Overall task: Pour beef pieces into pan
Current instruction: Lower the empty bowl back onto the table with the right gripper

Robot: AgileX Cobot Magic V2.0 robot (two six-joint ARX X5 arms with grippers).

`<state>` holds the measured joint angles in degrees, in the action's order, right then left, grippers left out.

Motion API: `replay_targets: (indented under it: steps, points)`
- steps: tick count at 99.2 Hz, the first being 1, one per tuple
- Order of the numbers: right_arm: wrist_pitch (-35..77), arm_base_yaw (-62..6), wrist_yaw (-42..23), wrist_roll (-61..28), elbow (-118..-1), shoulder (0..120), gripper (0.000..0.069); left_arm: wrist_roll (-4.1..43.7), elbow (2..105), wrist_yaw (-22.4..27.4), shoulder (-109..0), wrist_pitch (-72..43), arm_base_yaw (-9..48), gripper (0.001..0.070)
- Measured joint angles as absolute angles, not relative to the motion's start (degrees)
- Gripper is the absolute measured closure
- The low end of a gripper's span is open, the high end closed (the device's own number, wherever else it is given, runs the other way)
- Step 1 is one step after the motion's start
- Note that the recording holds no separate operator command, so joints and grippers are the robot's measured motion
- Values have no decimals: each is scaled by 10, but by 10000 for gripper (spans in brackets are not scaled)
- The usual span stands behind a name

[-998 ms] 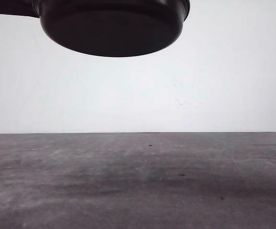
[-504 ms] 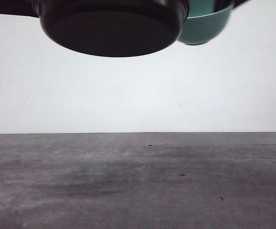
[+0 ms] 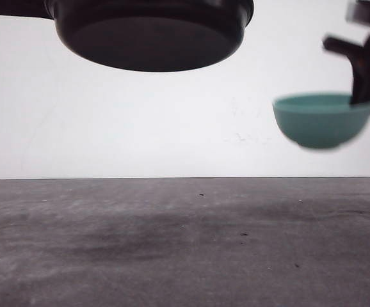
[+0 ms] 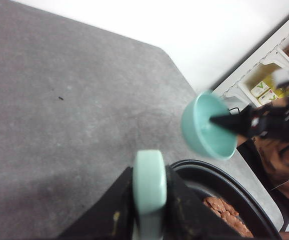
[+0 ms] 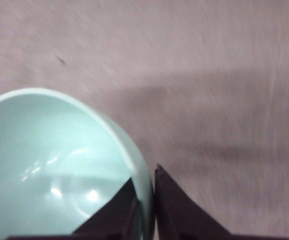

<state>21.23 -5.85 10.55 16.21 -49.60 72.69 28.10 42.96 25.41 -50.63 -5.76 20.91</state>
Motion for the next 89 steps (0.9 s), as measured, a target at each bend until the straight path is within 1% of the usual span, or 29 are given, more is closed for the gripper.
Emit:
replay_targets:
  steps: [17,40,44,54,57,60,66,75,89]
  points:
    - [177,-48,107,181,-425,732,670,277,430,252,-506,-58,209,657]
    - [174,-46,120,183,-411,772,663,275,430,247,-506,-58,209,657]
    - [173,-46,121,183,-411,777,628,274,430,246,-506,-58,209,657]
    - [173,-46,123,184,-411,781,434,270,430,243,-506,-58,209,657]
    - [173,-46,123,185,-411,781,394,270,430,242,-506,-58,209,657]
    - [171,-46,123,185,-411,781,368,269,430,240,-506,-58,209,657]
    - [169,-46,123,185,-411,781,341,267,430,237,-506,-58,209,657]
    - [163,-46,123,185,-411,777,328,264,430,221,-506,-58,209,657]
    - [168,-46,122,182,-420,729,324,249,430,173,-511,-62,209,657]
